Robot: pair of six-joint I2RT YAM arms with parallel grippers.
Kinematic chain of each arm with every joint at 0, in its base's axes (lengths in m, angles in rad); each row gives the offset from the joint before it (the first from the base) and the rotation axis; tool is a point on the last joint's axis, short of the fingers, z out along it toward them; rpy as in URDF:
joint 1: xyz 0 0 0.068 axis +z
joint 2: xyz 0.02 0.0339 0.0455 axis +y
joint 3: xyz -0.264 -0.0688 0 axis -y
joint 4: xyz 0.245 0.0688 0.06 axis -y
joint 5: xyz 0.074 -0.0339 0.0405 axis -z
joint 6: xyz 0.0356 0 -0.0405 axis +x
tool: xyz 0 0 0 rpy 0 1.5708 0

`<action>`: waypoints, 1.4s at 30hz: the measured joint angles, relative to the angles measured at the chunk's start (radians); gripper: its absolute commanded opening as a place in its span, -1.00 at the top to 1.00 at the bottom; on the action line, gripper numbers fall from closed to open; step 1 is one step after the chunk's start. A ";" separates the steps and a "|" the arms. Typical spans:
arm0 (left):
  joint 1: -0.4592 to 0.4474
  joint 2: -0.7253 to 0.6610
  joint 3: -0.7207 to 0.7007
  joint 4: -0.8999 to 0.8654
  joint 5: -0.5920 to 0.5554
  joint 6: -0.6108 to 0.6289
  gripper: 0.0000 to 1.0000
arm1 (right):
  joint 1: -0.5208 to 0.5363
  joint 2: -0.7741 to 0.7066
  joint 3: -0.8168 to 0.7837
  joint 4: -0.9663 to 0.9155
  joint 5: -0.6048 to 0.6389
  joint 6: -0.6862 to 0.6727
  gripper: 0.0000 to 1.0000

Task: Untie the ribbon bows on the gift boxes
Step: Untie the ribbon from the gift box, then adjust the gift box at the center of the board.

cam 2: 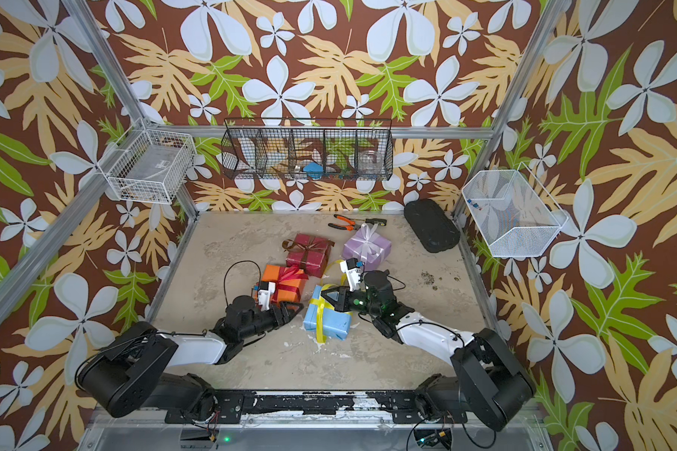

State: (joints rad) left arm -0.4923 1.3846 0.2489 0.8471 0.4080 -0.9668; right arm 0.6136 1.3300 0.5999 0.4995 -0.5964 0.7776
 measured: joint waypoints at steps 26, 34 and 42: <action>0.117 -0.264 0.035 -0.296 -0.112 0.142 -0.49 | 0.461 0.134 0.251 -0.557 0.375 -0.492 -0.39; 0.116 -0.242 0.125 -0.310 -0.044 0.161 -0.51 | 0.411 0.043 0.127 -0.543 0.384 -0.410 -0.38; 0.084 -0.061 0.308 -0.224 -0.016 0.170 -0.50 | 0.395 0.035 0.024 -0.474 0.263 -0.320 -0.40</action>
State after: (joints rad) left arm -0.4088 1.3239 0.5571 0.6231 0.3916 -0.7971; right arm 1.0088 1.3655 0.6235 0.0254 -0.3332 0.4580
